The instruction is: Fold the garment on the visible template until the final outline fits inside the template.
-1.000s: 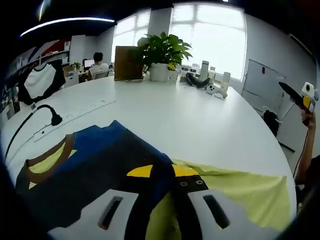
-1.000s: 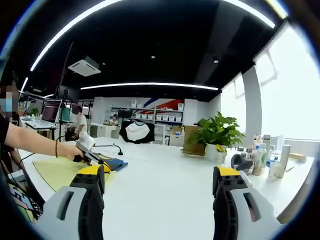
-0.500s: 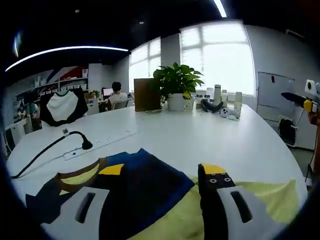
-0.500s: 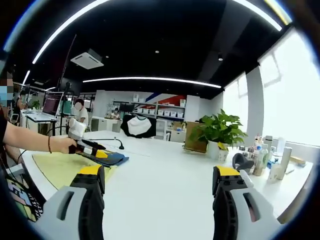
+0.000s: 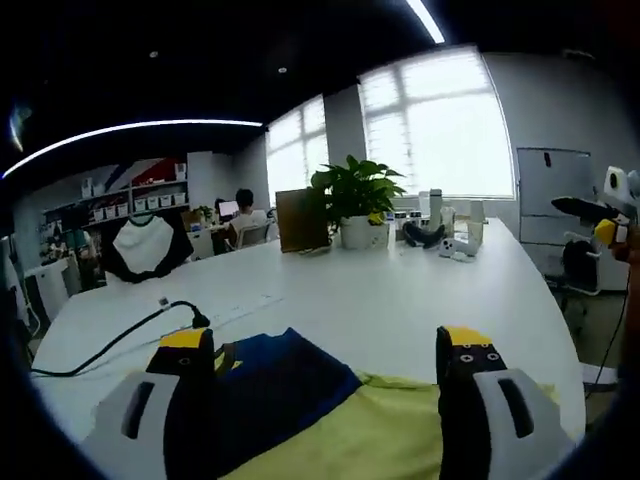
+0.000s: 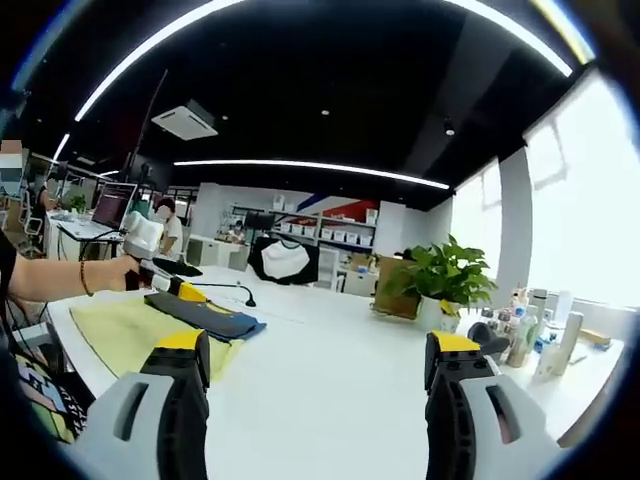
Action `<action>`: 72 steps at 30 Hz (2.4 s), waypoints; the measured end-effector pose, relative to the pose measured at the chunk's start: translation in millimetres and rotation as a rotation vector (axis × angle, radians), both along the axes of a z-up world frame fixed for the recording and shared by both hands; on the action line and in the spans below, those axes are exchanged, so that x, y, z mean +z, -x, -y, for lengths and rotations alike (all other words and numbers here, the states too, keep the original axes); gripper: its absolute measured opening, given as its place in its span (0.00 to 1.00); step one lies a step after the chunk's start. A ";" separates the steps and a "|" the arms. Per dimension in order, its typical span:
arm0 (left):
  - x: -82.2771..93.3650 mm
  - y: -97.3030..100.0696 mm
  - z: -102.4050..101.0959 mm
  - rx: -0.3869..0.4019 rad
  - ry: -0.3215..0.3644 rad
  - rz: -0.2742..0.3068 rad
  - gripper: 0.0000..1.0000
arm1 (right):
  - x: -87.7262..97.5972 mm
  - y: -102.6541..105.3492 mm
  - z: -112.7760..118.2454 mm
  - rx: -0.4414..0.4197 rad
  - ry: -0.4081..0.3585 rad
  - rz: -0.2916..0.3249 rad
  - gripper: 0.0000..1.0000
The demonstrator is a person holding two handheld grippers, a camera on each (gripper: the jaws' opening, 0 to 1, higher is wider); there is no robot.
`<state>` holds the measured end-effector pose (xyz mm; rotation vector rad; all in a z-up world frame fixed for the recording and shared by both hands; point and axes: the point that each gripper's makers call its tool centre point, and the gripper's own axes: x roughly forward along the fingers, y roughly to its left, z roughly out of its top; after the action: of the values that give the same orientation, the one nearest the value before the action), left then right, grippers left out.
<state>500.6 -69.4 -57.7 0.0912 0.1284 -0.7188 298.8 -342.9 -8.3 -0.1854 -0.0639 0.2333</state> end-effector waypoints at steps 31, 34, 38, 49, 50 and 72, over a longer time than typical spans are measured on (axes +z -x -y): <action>51.6 154.1 -103.3 0.045 0.047 0.157 1.00 | -5.8 -5.6 -27.8 0.119 0.021 -0.006 0.94; 49.0 164.8 -107.5 0.046 0.048 0.146 1.00 | -10.7 -11.4 -28.7 0.118 0.011 -0.019 0.94; 42.7 175.5 -128.4 0.108 -0.003 0.176 1.00 | -20.0 -15.9 -39.8 0.147 0.031 -0.050 0.94; 13.6 212.8 -182.7 0.238 -0.007 0.185 1.00 | -35.1 -10.9 -57.6 0.173 0.041 -0.085 0.94; 11.7 214.7 -185.0 0.241 -0.016 0.183 1.00 | -39.0 -10.1 -59.7 0.174 0.045 -0.095 0.94; -58.6 225.8 -193.9 0.128 -0.116 0.004 0.87 | -87.0 -9.4 -101.6 0.238 0.103 -0.230 0.88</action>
<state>274.8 124.5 -116.3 0.1933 0.1705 -0.5836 308.2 -241.3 -95.3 -0.2521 0.1562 0.4943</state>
